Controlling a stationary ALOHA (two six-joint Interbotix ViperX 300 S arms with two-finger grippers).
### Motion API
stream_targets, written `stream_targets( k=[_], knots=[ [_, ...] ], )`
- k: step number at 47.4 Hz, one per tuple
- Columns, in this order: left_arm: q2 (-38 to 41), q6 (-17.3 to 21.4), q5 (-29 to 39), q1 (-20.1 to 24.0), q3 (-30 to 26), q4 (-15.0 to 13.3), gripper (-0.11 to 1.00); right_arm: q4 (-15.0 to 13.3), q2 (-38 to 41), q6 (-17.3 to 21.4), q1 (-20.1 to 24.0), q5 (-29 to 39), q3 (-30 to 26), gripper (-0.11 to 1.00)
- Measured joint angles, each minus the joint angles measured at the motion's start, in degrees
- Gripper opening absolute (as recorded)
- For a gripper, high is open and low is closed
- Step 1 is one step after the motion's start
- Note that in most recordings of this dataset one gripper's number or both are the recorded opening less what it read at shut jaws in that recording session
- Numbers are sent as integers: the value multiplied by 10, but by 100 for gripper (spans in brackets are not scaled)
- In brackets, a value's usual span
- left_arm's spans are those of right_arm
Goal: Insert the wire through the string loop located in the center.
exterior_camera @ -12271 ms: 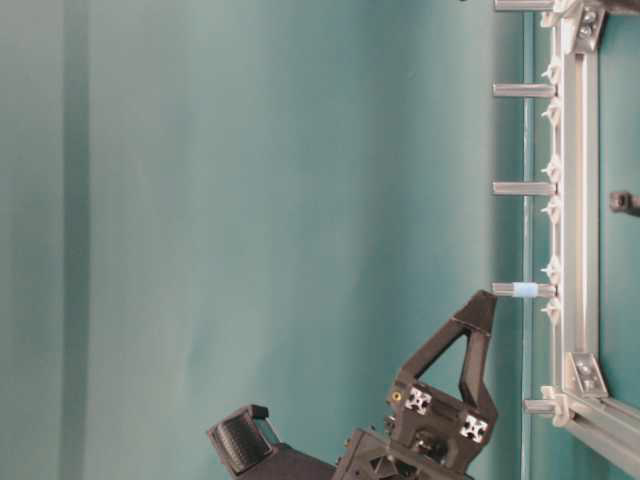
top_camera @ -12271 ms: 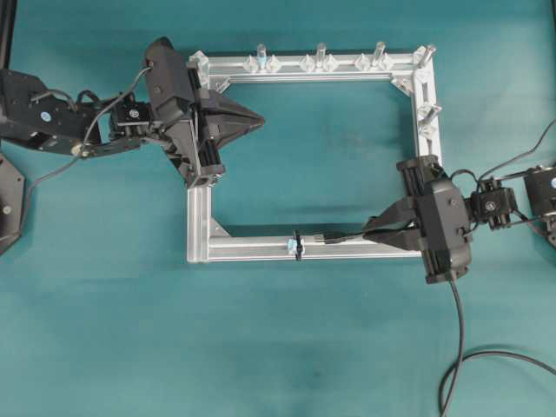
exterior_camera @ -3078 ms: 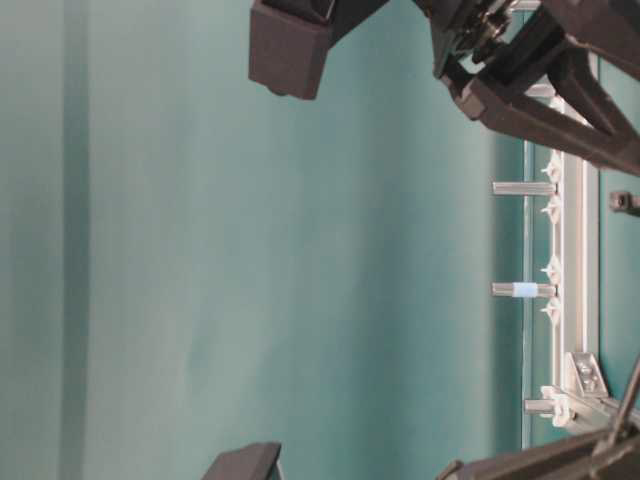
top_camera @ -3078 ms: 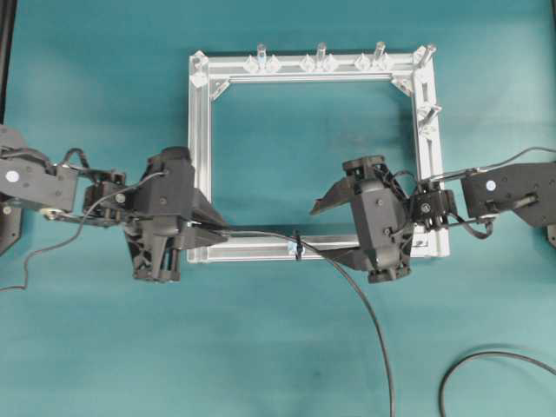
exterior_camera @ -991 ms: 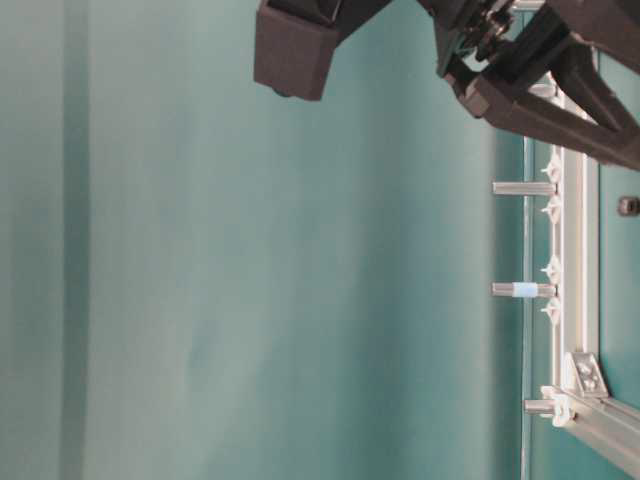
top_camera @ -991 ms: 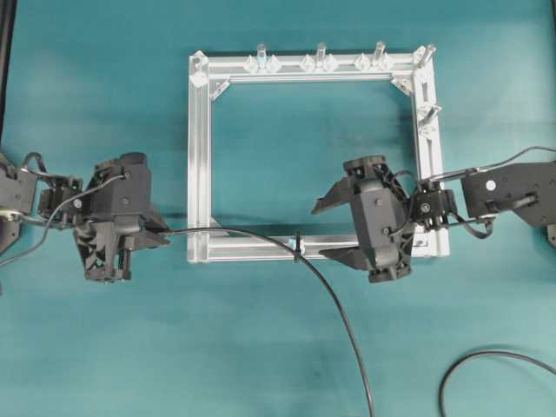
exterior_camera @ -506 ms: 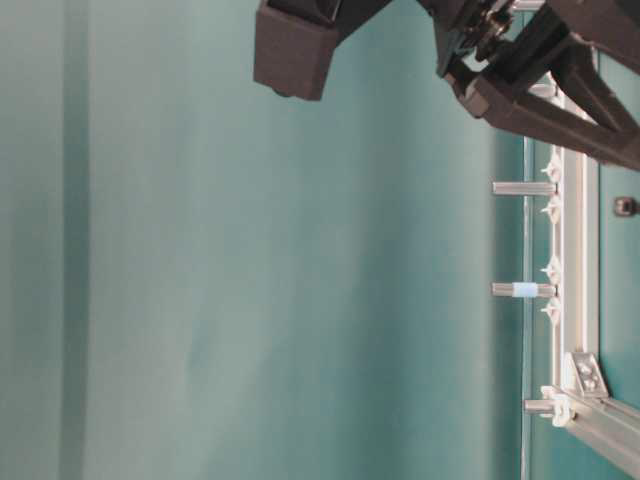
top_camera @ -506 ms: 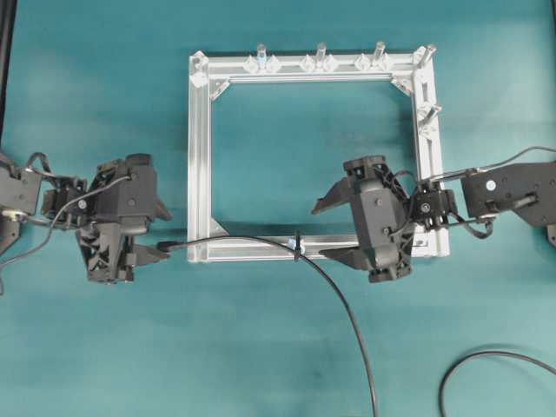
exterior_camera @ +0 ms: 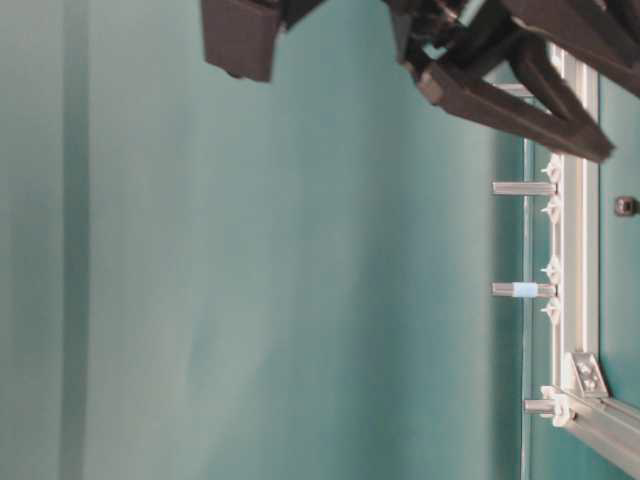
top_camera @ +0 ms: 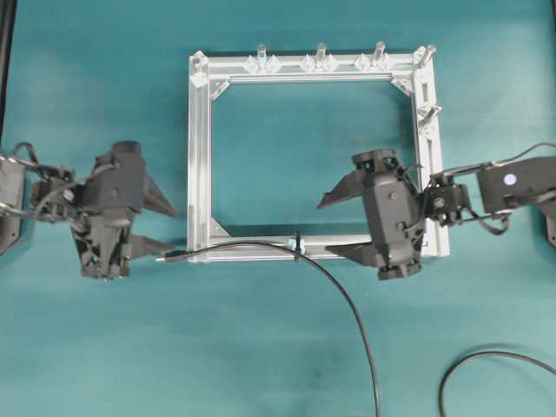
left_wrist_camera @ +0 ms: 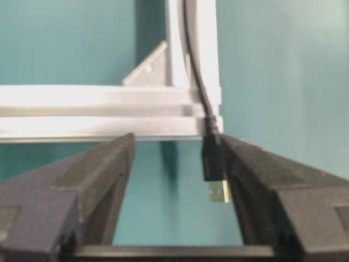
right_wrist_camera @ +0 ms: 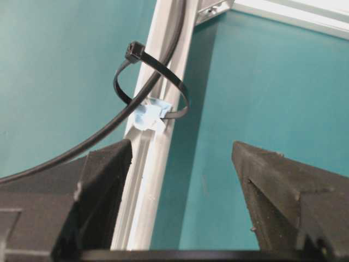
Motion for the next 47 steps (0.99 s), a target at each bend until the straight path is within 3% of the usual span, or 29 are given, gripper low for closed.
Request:
stream_targets(
  k=[18,47],
  knots=[
    [-104,58,21,35,15,1,63,-1,-69,0,1,8,18,76],
    [-242,60,20,72,75,1,62,-1,-104,0,-10,-9,59,75]
  ],
)
